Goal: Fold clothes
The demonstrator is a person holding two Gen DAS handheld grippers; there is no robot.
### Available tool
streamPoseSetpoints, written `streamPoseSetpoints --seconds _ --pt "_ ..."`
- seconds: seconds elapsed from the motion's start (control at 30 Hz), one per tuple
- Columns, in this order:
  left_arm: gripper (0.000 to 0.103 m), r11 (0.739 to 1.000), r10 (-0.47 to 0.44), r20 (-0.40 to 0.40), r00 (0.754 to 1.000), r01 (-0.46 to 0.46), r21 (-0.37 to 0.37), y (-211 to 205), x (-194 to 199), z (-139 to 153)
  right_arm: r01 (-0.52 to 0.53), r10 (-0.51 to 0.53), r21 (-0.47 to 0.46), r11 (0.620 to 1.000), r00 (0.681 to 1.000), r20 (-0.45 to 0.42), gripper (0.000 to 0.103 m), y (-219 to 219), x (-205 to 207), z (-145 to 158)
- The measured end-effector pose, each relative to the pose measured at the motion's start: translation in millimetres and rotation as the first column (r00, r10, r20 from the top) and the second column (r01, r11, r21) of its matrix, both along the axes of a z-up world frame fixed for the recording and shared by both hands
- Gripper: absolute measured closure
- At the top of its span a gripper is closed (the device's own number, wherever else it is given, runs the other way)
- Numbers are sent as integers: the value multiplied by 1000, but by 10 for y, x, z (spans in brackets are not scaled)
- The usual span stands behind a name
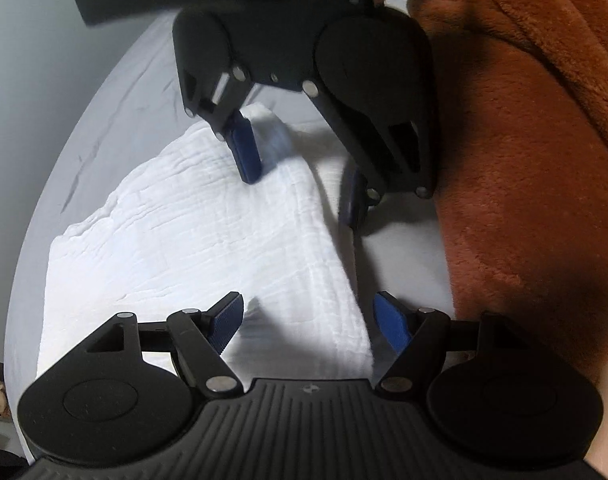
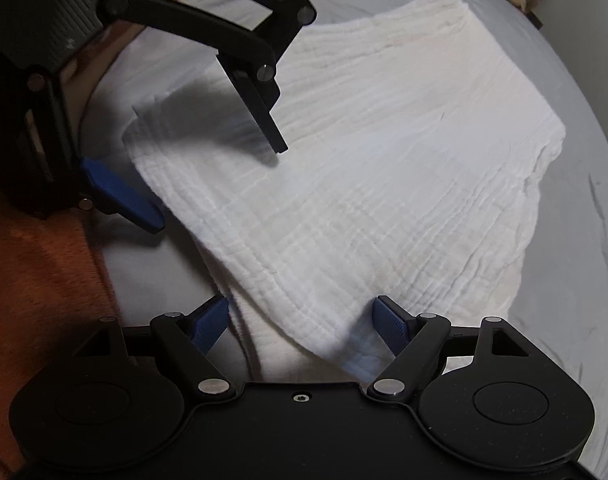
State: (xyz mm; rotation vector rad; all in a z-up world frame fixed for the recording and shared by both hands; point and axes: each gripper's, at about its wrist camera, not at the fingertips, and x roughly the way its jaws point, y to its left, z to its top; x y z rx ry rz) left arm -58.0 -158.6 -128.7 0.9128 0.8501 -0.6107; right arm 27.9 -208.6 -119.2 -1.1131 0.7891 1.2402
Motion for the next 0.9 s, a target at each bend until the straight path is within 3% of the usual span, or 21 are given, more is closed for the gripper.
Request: streamPoseSetpoints --seconds 0.3,0.4,0.5,0.57,0.63,0.73,0.9 --pt "32 999 25 7 1000 -25 -44 53 92 -42 -61 60 4 998 993 97 23 71 -11 -202" --pt "32 998 28 14 1000 -27 -51 52 126 -49 -48 46 15 999 994 99 27 66 27 -188" --pt "32 998 31 25 999 -29 -62 53 162 -24 -11 9 27 1000 996 84 41 89 111 -143" --pt "32 996 37 29 999 -35 -77 52 188 -8 22 -25 39 999 996 86 63 118 202 -84" --pt "32 994 50 33 998 -46 -103 44 233 6 54 -58 50 997 994 88 72 143 289 -34" --pt "31 991 64 47 997 -58 -119 27 290 -8 109 -112 69 992 993 38 75 177 430 43" --pt "31 991 111 74 991 -106 -79 -31 449 -205 134 -134 81 988 991 -5 76 182 574 125"
